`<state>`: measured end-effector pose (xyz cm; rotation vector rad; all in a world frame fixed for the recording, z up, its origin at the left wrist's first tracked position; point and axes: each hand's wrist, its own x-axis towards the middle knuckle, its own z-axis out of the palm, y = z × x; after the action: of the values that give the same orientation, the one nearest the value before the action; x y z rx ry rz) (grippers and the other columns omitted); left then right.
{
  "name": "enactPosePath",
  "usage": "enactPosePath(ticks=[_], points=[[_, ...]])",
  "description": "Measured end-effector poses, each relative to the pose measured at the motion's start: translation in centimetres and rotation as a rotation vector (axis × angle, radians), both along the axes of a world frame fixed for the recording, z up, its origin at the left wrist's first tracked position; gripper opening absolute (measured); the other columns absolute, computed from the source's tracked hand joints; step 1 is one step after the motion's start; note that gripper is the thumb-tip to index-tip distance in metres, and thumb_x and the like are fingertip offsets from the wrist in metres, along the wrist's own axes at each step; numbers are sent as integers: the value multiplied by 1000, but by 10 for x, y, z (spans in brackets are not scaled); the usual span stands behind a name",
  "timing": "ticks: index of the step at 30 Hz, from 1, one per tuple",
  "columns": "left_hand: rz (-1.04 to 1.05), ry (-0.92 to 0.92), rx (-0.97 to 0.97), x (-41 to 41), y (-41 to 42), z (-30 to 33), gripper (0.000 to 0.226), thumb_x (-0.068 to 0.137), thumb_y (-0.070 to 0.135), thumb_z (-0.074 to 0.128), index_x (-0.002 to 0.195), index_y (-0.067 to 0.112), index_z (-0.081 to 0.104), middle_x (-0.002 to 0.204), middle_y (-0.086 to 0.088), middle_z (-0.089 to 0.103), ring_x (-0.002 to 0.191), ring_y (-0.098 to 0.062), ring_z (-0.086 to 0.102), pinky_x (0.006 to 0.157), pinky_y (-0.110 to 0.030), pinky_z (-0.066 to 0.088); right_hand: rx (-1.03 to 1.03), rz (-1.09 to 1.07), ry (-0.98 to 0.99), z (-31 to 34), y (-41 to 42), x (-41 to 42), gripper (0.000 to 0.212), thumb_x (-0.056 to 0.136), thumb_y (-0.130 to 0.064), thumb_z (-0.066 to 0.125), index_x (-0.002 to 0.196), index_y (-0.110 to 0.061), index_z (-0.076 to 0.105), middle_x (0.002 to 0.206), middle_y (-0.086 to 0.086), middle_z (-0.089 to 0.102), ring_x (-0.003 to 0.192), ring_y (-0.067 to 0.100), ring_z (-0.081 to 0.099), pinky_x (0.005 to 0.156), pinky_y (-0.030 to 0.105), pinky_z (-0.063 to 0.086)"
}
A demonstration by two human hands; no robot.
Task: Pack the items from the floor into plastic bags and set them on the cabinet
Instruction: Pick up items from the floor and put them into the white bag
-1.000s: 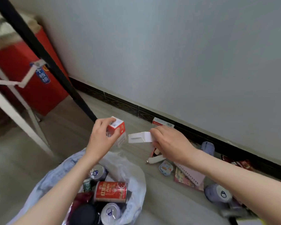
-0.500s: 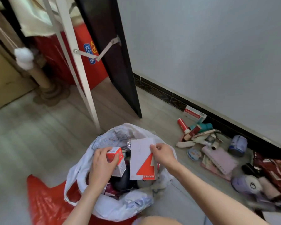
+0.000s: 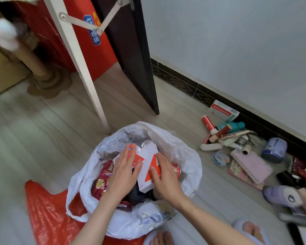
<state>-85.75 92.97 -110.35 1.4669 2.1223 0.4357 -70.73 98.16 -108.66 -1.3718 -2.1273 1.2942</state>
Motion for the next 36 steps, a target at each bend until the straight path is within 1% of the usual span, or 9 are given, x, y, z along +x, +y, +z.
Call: enactPosePath(ticks=[2, 5, 9, 15, 20, 23, 27, 31, 36], points=[[-35, 11, -39, -6, -2, -1, 74, 84, 65, 13, 145, 30, -6, 156, 3, -6, 143, -14, -7, 117, -34, 5, 53, 91, -24, 0, 3, 6, 48, 92, -27, 42, 138, -16, 32, 140, -4, 40, 129, 9, 35, 110, 26, 27], [-66, 6, -102, -11, -1, 8, 64, 94, 52, 26, 146, 30, -4, 155, 6, -6, 143, -14, -6, 116, -33, 5, 81, 196, -98, 10, 12, 12, 46, 93, -26, 44, 136, -11, 34, 139, 4, 42, 127, 16, 36, 102, 18, 23], [-72, 60, -151, -9, 6, 26, 62, 94, 51, 27, 147, 26, 5, 156, 2, -2, 144, -16, -2, 117, -38, 8, 170, 314, -205, 25, 28, 23, 50, 95, -36, 39, 139, -13, 33, 145, 2, 37, 135, 20, 30, 113, 30, 21], [-254, 145, -49, 29, 40, 64, 69, 86, 63, 18, 146, 30, 8, 156, 2, -4, 143, -13, -8, 115, -33, -2, 347, 327, -406, 66, 85, 83, 52, 94, -32, 43, 141, -13, 30, 146, 7, 36, 133, 22, 34, 112, 32, 23], [-405, 195, 53, 68, 94, 79, 75, 78, 61, 5, 145, 28, 14, 156, 1, 4, 144, -16, -1, 114, -30, 2, 405, 246, -570, 90, 146, 148, 49, 93, -28, 46, 138, -14, 34, 140, 7, 43, 126, 23, 41, 104, 33, 34], [-443, 187, 89, 91, 130, 65, 74, 79, 55, 12, 141, 20, 32, 151, -8, 26, 141, -24, 20, 114, -39, 20, 348, 133, -616, 84, 178, 180, 48, 94, -29, 44, 139, -17, 33, 140, 5, 42, 126, 22, 40, 100, 32, 38], [-565, 214, 93, 119, 178, 25, 54, 85, 38, 32, 130, 12, 48, 137, -20, 46, 126, -38, 45, 99, -47, 42, 265, 54, -664, 47, 215, 209, 52, 95, -29, 41, 142, -14, 26, 145, 5, 36, 130, 21, 35, 103, 30, 33], [-705, 313, -85, 141, 231, -18, 54, 96, 22, 37, 146, 20, 16, 156, -7, 5, 143, -24, 7, 115, -38, 16, 261, 45, -674, 12, 258, 212, 48, 96, -26, 41, 140, -10, 29, 140, 9, 41, 125, 24, 39, 100, 33, 37], [-768, 281, 19, 158, 286, -61, 56, 91, 5, 41, 143, 18, 25, 153, -8, 20, 141, -22, 18, 111, -35, 24, 262, 17, -596, -28, 300, 197, 47, 96, -22, 40, 140, -8, 29, 141, 10, 38, 126, 25, 37, 103, 33, 34]])
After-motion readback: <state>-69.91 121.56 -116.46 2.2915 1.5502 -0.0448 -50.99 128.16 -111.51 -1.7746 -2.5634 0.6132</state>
